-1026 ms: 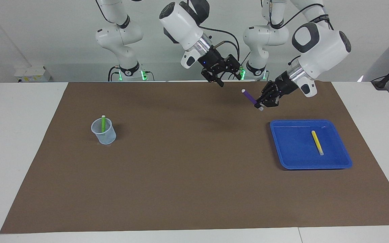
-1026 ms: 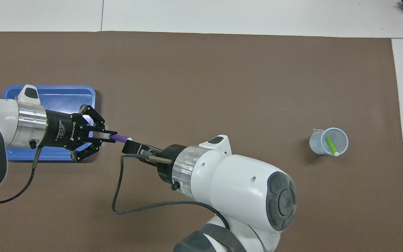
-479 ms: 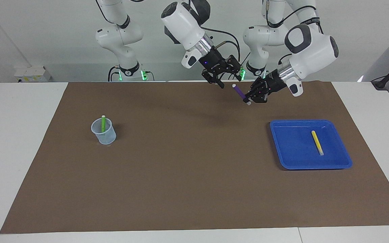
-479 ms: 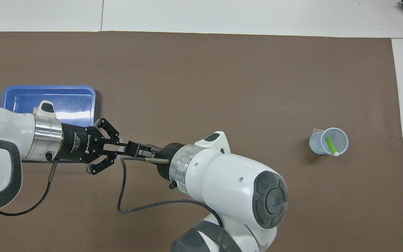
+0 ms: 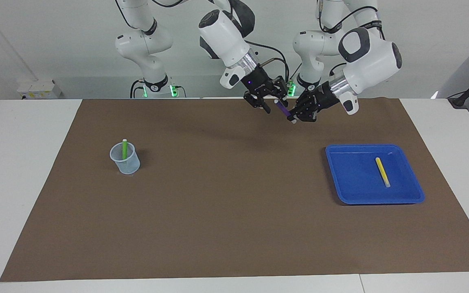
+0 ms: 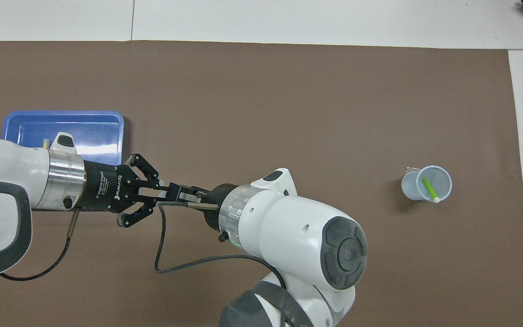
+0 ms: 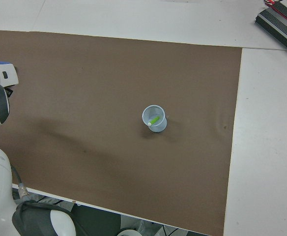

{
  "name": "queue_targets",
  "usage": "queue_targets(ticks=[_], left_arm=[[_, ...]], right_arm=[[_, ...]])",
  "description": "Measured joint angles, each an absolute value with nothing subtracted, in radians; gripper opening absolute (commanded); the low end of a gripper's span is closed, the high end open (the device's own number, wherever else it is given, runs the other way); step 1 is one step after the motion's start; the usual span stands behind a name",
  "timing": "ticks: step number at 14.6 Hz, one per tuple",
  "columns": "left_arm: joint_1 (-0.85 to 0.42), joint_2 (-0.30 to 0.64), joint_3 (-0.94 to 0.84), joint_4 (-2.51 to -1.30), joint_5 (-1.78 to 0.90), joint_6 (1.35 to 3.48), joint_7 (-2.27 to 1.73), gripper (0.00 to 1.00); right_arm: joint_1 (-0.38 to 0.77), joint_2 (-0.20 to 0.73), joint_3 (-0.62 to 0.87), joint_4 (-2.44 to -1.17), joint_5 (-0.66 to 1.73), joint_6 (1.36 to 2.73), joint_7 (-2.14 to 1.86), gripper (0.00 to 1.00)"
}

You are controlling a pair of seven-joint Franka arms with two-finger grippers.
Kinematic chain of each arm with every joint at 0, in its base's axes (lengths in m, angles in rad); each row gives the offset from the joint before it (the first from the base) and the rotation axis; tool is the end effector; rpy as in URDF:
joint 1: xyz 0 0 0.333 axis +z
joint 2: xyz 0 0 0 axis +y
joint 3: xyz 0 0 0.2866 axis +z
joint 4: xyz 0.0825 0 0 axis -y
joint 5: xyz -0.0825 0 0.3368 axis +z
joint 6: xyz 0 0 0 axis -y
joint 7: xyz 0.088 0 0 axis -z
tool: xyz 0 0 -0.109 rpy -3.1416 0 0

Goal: Transfer and insert pens with both arms
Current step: 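Open the left gripper and pull the purple pen away with the right gripper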

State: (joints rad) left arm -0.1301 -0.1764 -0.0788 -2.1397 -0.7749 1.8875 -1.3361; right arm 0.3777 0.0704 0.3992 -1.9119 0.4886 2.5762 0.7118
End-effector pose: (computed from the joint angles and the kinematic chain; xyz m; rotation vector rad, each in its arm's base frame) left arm 0.4402 -0.1493 0.4808 1.9679 1.6746 -0.7373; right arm 0.4200 0.3948 0.5141 -2.4215 0.3415 -0.1980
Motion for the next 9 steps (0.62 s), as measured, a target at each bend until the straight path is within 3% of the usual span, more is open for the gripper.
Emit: queue_targets(ticks=[9], left_arm=[[-0.130, -0.176, -0.079, -2.140, -0.777, 1.888, -1.340, 0.00]], right_arm=[[0.393, 0.071, 0.399, -1.912, 0.489, 2.576, 0.712, 0.61]])
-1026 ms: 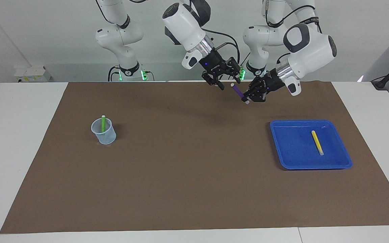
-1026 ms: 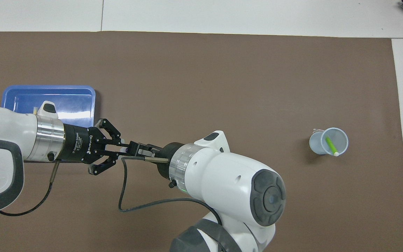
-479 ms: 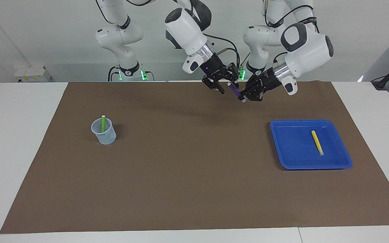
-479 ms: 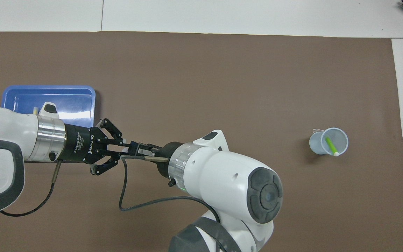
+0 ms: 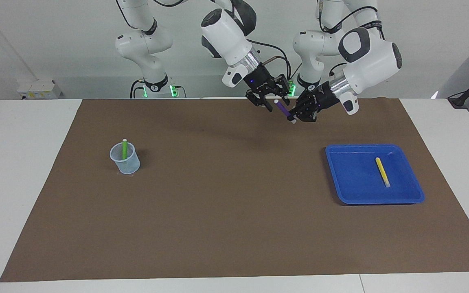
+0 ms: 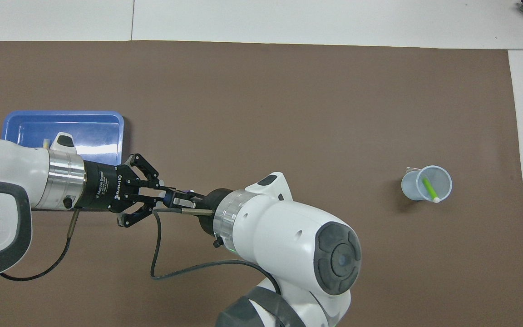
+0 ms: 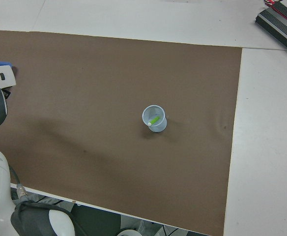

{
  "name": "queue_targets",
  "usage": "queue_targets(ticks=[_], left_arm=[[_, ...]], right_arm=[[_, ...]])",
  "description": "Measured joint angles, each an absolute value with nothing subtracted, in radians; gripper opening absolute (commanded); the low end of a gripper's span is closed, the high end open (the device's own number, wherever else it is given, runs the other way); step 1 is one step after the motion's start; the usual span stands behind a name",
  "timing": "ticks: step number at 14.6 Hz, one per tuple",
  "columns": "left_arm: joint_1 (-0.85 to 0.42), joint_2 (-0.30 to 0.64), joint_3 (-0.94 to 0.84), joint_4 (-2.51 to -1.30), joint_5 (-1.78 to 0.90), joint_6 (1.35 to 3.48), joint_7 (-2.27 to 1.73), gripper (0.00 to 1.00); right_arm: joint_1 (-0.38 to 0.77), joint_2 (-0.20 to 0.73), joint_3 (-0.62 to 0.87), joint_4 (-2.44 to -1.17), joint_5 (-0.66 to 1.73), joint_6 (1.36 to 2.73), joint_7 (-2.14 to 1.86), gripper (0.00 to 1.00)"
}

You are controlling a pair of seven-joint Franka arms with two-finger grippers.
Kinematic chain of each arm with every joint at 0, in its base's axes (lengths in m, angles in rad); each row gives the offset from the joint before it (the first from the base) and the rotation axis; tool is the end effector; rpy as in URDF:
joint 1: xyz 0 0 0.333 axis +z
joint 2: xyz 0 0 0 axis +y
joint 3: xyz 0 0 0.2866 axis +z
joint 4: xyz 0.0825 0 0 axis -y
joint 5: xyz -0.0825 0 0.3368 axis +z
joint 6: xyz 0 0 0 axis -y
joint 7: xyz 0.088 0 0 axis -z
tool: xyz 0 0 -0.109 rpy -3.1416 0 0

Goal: Transfer and insert pens with both arms
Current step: 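Open the left gripper and pull the purple pen away with the right gripper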

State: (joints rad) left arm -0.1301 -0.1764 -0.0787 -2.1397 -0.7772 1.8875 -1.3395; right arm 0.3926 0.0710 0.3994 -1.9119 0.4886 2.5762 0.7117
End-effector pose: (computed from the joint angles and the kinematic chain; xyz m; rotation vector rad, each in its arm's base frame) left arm 0.4403 -0.1494 0.4809 1.9631 1.6780 -0.7401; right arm 0.4141 0.4012 0.5138 -2.4237 0.3232 -0.1907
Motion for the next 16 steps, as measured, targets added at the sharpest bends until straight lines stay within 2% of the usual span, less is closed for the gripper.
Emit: queue_targets(ticks=[2, 3, 6, 7, 13, 14, 15, 16], left_arm=[[-0.130, -0.176, -0.079, -2.140, -0.777, 1.888, -1.340, 0.00], [-0.130, -0.176, -0.079, -2.140, -0.777, 1.888, -1.340, 0.00], [-0.130, -0.176, -0.079, -2.140, -0.777, 1.888, -1.343, 0.00], [-0.130, -0.176, -0.079, -2.140, -0.777, 1.888, -1.343, 0.00], [-0.132, -0.176, -0.080, -2.144, -0.777, 1.888, -1.346, 0.00], [-0.132, -0.176, -0.080, -2.144, -0.777, 1.888, -1.347, 0.05], [-0.132, -0.176, -0.080, -2.144, -0.777, 1.888, -1.347, 0.46], [-0.133, -0.176, -0.080, -2.144, -0.778, 1.888, -1.346, 0.50]], right_arm=[[0.393, 0.071, 0.399, -1.912, 0.489, 2.576, 0.712, 0.61], [0.393, 0.072, 0.399, -1.912, 0.489, 2.576, 0.712, 0.56], [0.393, 0.072, 0.399, -1.912, 0.489, 2.576, 0.712, 0.11], [0.393, 0.072, 0.399, -1.912, 0.489, 2.576, 0.712, 0.00], [0.395, 0.073, 0.399, -1.908, 0.488, 2.577, 0.712, 0.00], [0.395, 0.073, 0.399, -1.908, 0.488, 2.577, 0.712, 0.00], [0.395, 0.073, 0.399, -1.908, 0.488, 2.576, 0.711, 0.00], [0.394, 0.073, 0.399, -1.908, 0.488, 2.573, 0.705, 0.00]])
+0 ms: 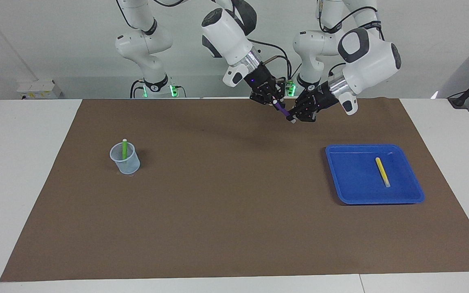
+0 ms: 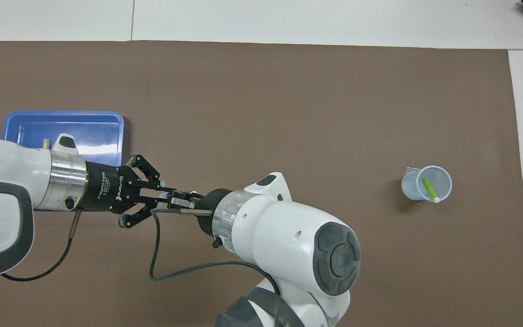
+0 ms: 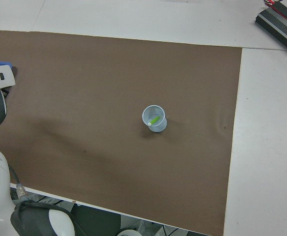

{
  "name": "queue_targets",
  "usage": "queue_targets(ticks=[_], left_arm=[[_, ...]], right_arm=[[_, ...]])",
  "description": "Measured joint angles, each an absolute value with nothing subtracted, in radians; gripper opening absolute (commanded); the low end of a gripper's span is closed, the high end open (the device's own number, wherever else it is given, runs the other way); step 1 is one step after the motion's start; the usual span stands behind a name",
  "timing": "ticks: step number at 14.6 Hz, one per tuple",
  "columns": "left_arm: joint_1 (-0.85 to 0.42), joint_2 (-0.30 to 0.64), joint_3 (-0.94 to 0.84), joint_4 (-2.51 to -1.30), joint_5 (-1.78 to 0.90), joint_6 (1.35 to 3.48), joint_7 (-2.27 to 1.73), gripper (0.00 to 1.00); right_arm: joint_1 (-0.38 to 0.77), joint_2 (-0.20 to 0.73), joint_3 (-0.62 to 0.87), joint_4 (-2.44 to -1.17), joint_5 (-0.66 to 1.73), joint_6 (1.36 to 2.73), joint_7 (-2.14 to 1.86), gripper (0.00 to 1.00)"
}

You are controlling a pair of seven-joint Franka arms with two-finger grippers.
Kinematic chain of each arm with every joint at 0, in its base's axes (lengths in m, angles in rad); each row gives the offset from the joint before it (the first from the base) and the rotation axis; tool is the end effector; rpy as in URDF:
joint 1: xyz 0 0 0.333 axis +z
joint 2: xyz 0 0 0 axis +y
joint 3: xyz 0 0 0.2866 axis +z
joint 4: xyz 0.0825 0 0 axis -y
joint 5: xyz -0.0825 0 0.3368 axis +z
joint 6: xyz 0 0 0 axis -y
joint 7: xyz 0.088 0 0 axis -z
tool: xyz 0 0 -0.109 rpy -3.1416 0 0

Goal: Transfer and insert pens with both arms
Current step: 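Open the left gripper and pull the purple pen away with the right gripper, then insert the purple pen into the cup with the right gripper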

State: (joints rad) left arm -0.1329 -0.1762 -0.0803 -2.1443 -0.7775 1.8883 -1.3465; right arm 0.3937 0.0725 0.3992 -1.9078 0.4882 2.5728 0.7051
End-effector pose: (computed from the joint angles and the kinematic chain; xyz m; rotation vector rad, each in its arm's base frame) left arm 0.4391 -0.1512 0.4788 1.9623 1.6857 -0.7477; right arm 0.4141 0.4020 0.5145 -2.4251 0.3126 -0.1915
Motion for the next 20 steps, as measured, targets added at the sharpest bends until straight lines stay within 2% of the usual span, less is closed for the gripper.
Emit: queue_targets(ticks=[1, 6, 10, 13, 16, 20], left_arm=[[-0.135, -0.177, -0.080, -2.144, -0.778, 1.888, -1.346, 0.58], [-0.135, -0.193, -0.071, -2.144, -0.778, 1.888, -1.346, 0.58], [-0.135, -0.196, -0.069, -2.146, -0.765, 1.887, -1.280, 0.55], [-0.135, -0.196, -0.069, -2.156, -0.623, 1.886, -1.035, 0.55], [-0.127, -0.203, -0.064, -2.178, -0.468, 1.883, -0.725, 0.55], [-0.020, -0.213, -0.058, -2.195, -0.278, 1.883, -0.267, 0.55]], right_arm=[[0.387, 0.073, 0.398, -1.909, 0.488, 2.554, 0.681, 0.00], [0.266, 0.073, 0.386, -1.909, 0.483, 2.372, 0.436, 0.00], [0.115, 0.033, 0.379, -1.899, 0.368, 2.092, 0.206, 0.00], [0.011, -0.001, 0.376, -1.898, 0.264, 1.925, 0.037, 0.00], [-0.062, -0.020, 0.373, -1.897, 0.086, 1.816, -0.148, 0.00], [-0.183, -0.027, 0.371, -1.900, -0.054, 1.788, -0.471, 0.00]])
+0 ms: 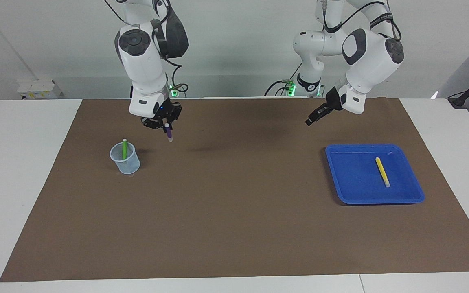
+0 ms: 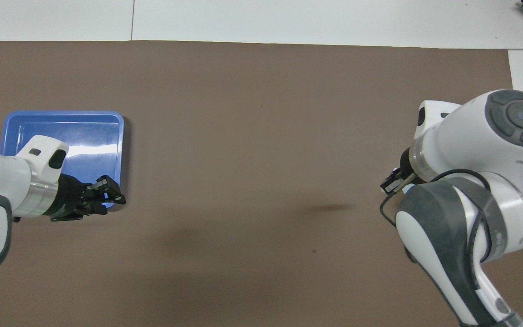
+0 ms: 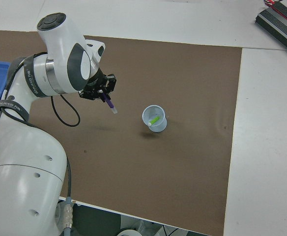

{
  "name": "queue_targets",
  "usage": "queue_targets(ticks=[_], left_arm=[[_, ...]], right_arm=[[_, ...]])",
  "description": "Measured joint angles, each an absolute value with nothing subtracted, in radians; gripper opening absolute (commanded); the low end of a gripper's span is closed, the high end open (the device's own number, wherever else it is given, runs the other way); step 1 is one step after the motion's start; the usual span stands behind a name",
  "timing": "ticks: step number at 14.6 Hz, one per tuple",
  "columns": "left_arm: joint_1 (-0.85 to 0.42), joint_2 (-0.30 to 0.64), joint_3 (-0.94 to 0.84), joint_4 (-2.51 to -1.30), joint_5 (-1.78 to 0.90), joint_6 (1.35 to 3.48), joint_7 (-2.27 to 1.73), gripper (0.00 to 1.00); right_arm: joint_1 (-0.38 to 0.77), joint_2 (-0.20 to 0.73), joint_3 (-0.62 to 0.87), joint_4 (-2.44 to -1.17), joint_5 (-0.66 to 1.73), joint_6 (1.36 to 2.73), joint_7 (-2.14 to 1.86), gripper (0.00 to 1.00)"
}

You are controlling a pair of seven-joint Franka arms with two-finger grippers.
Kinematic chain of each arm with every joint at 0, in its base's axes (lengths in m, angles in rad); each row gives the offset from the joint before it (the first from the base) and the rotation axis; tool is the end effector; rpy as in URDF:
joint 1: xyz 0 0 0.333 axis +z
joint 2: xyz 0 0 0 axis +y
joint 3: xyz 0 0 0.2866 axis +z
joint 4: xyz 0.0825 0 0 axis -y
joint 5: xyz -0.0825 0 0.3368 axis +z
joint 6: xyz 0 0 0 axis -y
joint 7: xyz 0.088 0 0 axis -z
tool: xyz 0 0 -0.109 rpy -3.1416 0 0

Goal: Transfer and insert pens with both arms
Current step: 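Insert the purple pen into the cup with the right gripper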

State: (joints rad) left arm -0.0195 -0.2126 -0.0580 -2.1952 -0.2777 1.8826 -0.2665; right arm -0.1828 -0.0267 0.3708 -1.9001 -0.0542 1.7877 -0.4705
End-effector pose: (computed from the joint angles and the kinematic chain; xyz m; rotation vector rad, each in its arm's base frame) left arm 0.4367 -0.0560 0.4564 2.8771 0.4199 -0.2044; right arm 0.4914 0.0901 0.4832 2.9163 1.0184 -0.1475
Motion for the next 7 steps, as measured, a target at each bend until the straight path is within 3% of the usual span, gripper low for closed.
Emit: queue_targets(ticks=[7], left_arm=[[0.144, -0.168, -0.052, -2.213, -0.063, 2.028, 0.195, 0.55]], right_arm=[[-0.338, -0.027, 0.370, -1.964, -0.126, 1.882, -0.771, 0.00]])
